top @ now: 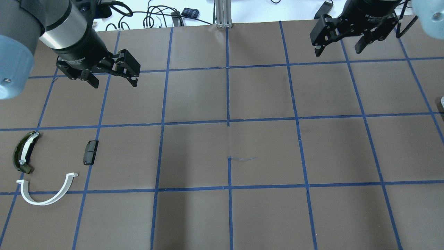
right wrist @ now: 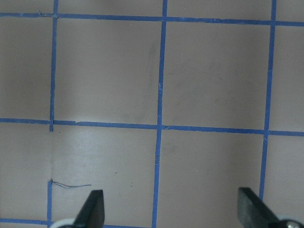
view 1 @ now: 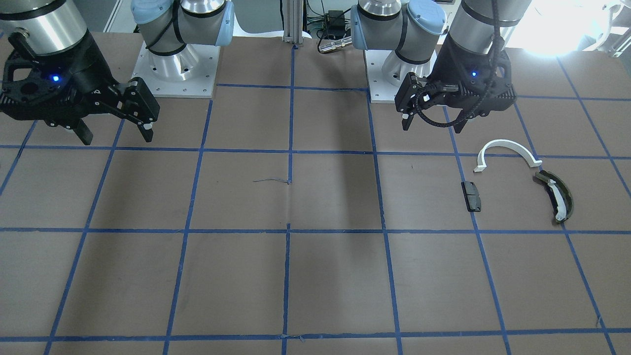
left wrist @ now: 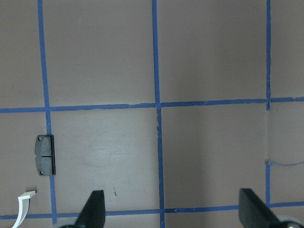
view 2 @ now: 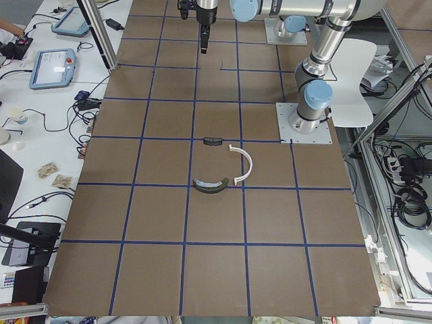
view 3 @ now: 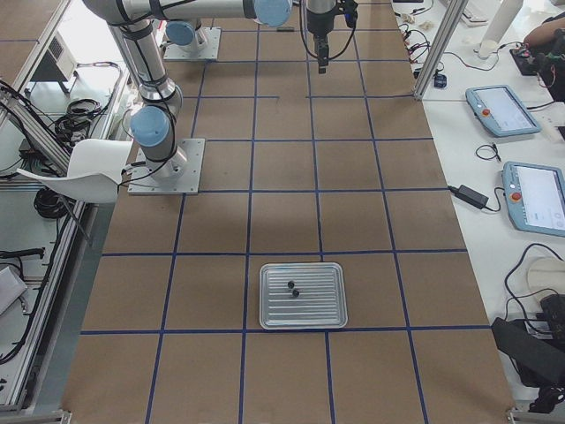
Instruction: Place bearing gear from tray to pile
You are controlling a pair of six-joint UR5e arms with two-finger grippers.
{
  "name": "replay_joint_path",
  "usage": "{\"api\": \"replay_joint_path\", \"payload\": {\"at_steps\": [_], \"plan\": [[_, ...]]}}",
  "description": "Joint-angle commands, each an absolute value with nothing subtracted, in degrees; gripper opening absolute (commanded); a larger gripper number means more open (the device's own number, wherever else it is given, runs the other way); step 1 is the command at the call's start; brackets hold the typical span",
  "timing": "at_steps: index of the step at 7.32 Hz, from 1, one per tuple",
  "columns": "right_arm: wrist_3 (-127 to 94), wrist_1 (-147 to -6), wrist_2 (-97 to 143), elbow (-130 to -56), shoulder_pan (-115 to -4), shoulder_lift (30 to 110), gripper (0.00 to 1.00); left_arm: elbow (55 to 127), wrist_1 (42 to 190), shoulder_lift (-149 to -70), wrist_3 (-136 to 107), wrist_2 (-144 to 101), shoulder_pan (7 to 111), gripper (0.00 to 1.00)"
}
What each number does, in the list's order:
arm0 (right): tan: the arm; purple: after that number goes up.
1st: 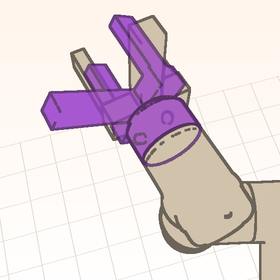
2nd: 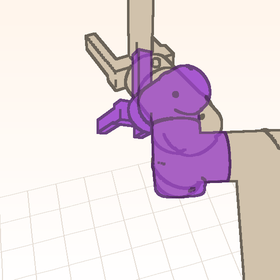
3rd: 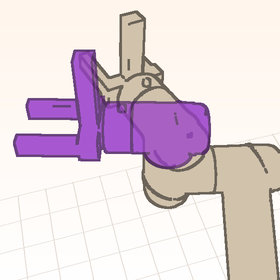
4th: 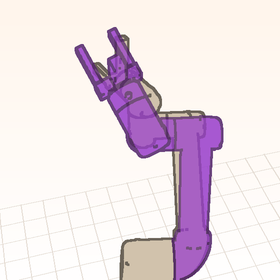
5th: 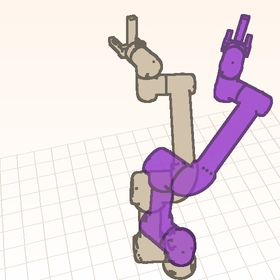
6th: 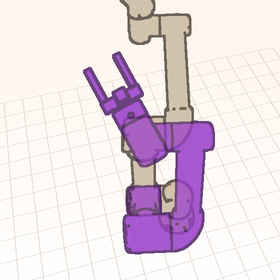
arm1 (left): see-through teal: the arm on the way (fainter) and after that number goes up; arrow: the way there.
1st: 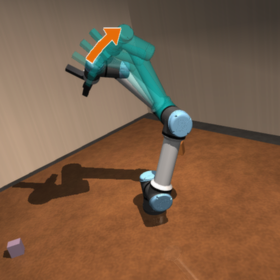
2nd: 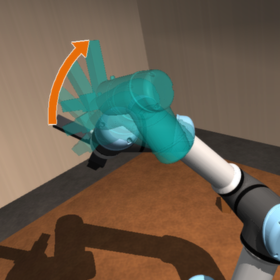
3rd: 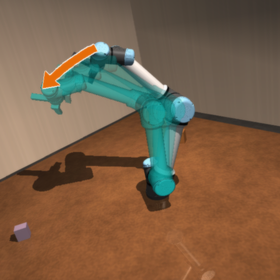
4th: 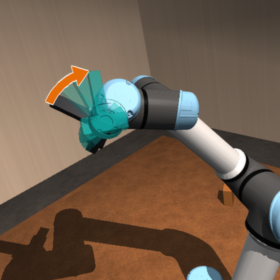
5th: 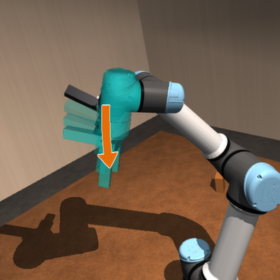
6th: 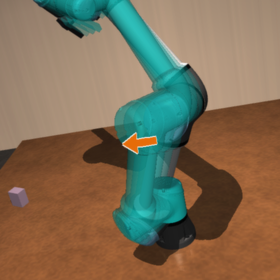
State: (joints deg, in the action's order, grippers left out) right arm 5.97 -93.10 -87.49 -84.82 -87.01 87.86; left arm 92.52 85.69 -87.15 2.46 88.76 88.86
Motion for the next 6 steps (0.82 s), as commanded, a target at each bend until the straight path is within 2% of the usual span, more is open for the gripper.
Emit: {"api": "replay_joint_path", "payload": {"at_steps": [1, 6], "plan": [[6.3, -93.0, -87.5, -84.8, -87.0, 87.9, 1.0, 92.5, 85.8, -87.1, 2.5, 88.9, 88.9, 1.0], [6.9, -93.1, -87.5, -84.6, -86.7, 88.0, 1.0, 92.5, 86.2, -87.1, 2.5, 89.9, 88.8, 1.0]]}}
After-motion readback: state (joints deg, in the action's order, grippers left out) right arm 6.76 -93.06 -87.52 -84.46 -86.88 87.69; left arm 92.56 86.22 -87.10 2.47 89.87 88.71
